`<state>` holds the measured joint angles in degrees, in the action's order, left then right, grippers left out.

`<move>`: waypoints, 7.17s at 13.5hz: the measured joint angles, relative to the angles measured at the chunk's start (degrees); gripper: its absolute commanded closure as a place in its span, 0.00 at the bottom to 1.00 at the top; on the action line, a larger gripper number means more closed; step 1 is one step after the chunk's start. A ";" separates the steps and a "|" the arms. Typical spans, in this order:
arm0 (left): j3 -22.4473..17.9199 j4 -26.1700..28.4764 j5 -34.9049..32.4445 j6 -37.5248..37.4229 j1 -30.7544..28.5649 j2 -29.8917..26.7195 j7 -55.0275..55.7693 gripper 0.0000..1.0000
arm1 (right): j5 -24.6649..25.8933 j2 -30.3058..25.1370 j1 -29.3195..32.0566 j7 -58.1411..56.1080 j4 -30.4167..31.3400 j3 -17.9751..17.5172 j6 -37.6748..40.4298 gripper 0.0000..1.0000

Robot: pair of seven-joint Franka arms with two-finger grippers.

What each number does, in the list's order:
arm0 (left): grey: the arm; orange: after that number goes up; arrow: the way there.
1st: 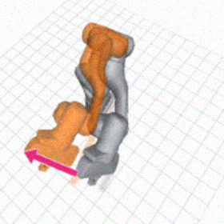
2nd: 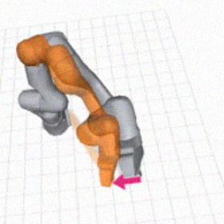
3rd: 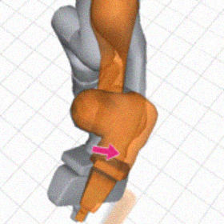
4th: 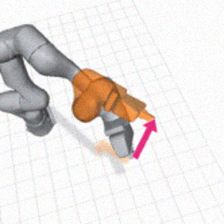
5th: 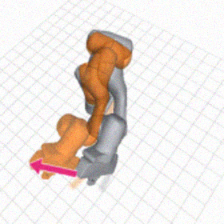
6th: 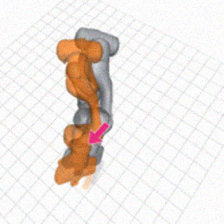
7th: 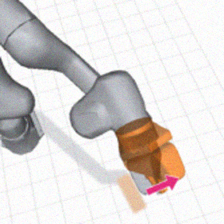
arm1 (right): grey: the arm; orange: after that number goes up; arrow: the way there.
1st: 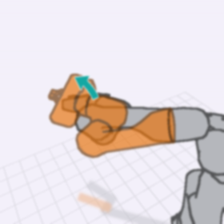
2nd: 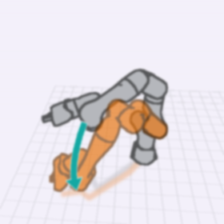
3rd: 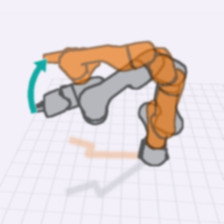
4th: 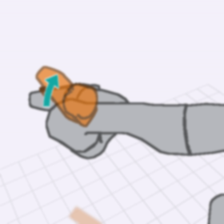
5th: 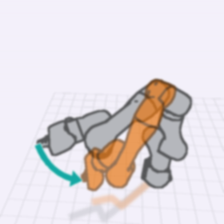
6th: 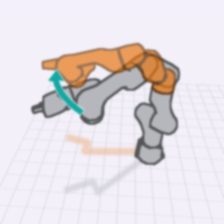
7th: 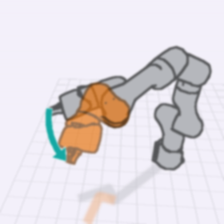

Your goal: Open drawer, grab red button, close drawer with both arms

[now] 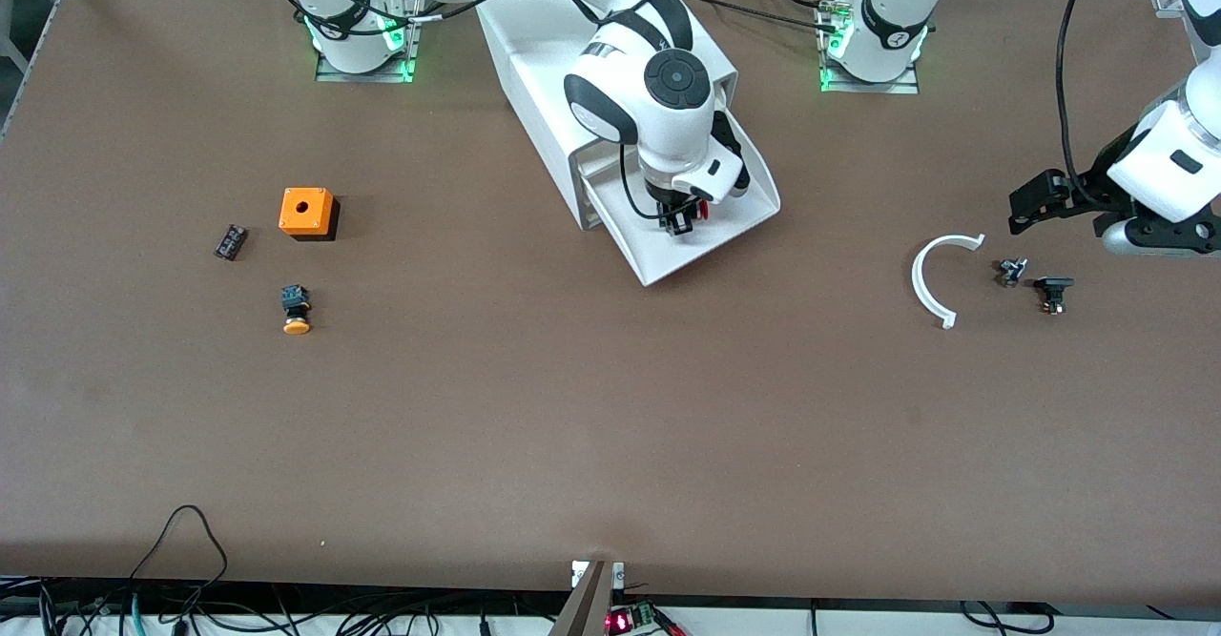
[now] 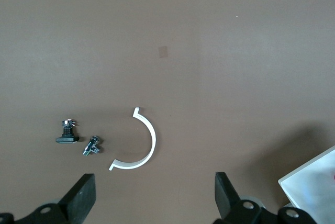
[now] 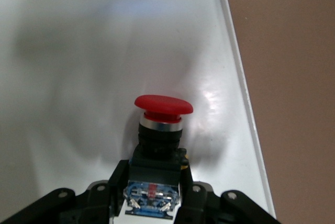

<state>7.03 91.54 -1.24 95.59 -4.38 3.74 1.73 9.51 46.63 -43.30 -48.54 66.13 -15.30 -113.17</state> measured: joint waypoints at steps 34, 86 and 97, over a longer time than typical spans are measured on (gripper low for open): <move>1.62 20.76 0.00 36.10 19.15 15.68 57.15 0.00 | 0.99 -17.52 38.01 68.30 36.13 6.96 -12.81 0.74; -12.64 5.15 -0.14 0.16 8.46 -4.82 -3.70 0.00 | -7.07 -52.05 38.55 50.29 29.22 21.24 25.22 0.00; -11.94 2.94 -0.14 -1.12 8.66 -2.32 -3.70 0.00 | -7.12 -51.73 38.39 50.35 29.25 20.92 24.64 0.00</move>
<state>-4.91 94.49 -1.38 94.47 4.28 1.42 -1.98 2.39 -5.10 -4.91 1.82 95.38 5.62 -88.53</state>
